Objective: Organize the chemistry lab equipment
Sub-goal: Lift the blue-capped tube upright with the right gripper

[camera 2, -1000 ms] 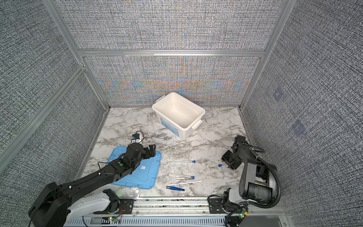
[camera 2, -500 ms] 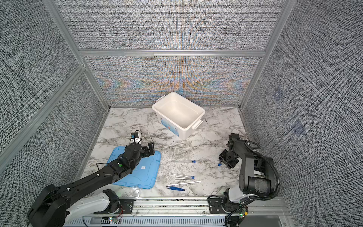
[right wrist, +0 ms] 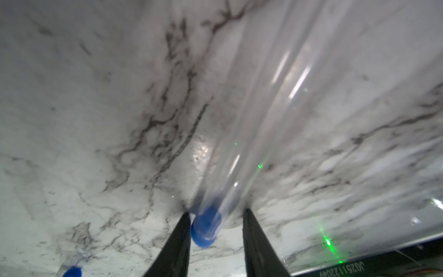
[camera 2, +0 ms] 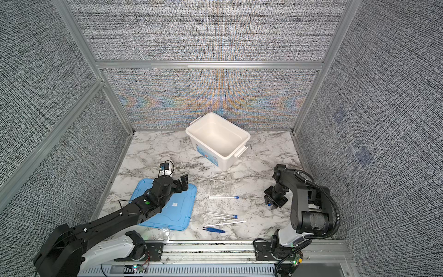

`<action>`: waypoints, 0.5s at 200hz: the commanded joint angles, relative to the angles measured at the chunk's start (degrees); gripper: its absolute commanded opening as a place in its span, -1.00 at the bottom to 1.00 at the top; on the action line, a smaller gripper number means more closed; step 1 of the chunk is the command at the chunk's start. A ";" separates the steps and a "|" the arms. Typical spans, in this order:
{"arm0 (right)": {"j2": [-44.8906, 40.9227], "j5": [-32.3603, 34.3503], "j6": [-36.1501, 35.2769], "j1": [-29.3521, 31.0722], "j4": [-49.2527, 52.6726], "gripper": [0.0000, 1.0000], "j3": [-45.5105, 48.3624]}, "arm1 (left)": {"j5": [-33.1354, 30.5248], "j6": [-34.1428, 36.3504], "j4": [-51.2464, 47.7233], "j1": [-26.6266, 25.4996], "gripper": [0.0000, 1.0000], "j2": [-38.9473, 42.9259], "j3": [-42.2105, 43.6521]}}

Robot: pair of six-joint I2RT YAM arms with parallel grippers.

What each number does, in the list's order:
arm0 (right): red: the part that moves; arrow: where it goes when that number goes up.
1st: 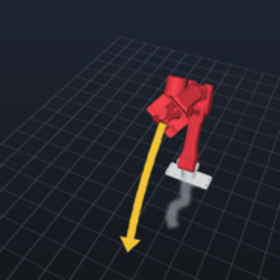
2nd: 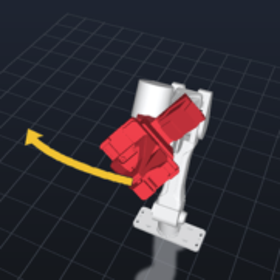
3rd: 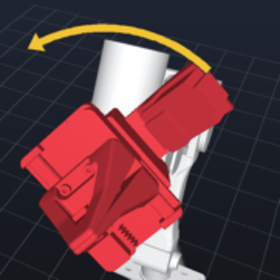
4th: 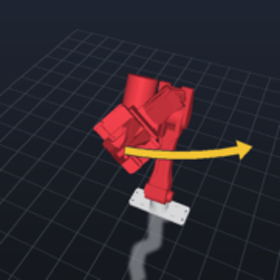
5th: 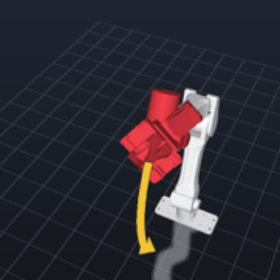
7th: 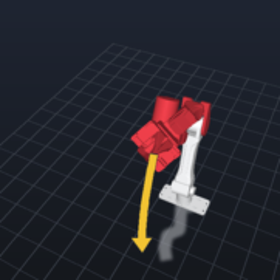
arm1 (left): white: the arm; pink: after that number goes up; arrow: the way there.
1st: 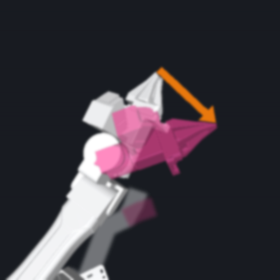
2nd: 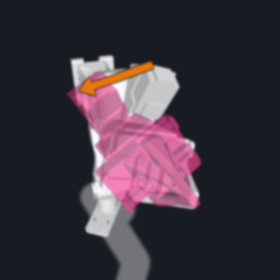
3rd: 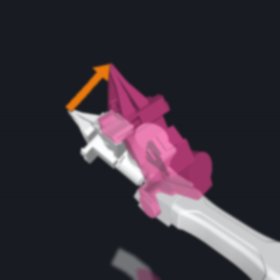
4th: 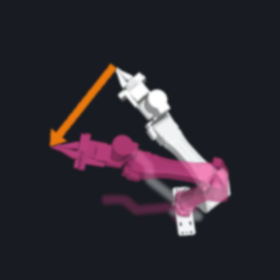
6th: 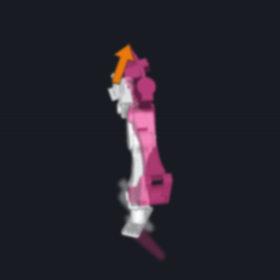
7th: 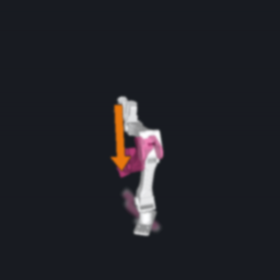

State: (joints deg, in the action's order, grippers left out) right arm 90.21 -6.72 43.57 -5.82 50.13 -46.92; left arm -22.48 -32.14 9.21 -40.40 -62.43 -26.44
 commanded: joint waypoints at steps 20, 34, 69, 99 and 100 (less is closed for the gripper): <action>0.67 0.86 0.91 0.73 0.49 -0.52 0.44 | -0.81 0.50 0.91 0.04 0.98 1.17 0.55; 0.03 1.68 0.92 1.14 0.83 -0.54 0.44 | -0.90 0.50 0.68 0.05 0.98 1.65 0.68; -1.22 3.39 -0.61 2.33 1.98 -0.54 0.79 | -0.86 0.76 -0.06 0.06 0.98 2.48 0.38; -2.53 5.17 -2.01 2.49 3.85 -0.41 0.28 | -0.48 0.76 -0.42 0.06 0.98 2.59 -0.10; -2.56 5.29 -2.05 2.49 3.89 -0.40 0.26 | -0.47 0.76 -0.42 0.06 0.98 2.58 -0.10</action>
State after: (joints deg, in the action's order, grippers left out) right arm 88.47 -4.19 42.98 -3.46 51.07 -46.41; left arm -22.57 -31.75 8.84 -40.40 -59.96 -25.93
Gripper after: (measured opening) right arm 0.245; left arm 0.991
